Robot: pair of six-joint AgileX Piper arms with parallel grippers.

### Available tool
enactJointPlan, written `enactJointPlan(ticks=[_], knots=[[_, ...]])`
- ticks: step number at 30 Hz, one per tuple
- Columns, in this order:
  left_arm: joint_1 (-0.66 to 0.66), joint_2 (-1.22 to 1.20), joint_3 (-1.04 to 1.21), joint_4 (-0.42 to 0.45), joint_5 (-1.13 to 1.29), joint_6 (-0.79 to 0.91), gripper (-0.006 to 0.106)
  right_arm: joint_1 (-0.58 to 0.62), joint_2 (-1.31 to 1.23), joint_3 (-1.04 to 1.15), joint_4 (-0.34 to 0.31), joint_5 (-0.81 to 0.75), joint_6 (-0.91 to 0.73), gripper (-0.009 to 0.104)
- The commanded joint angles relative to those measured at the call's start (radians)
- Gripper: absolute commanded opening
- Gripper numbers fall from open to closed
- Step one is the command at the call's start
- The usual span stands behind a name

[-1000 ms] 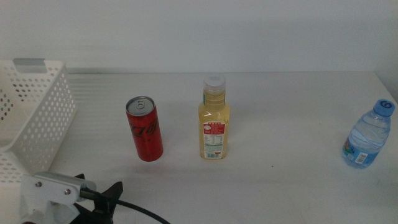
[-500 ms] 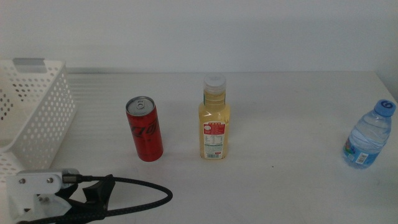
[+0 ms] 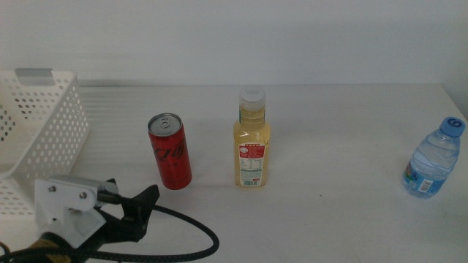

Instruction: Use arms to grab the bottles and put them into the dustbin to the left of the table.

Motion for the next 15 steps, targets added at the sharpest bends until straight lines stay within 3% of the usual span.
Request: enactJointPlan(ticks=[1,15], knots=[[-0.006,-0.02,-0.028,0.0,-0.104,-0.003,0.09,-0.005,-0.027,-0.007,-0.006,-0.077,-0.01,0.076],[-0.006,0.113,-0.221,0.083,-0.099,-0.022,0.09,-0.005,-0.027,-0.007,-0.006,-0.077,-0.01,0.076]])
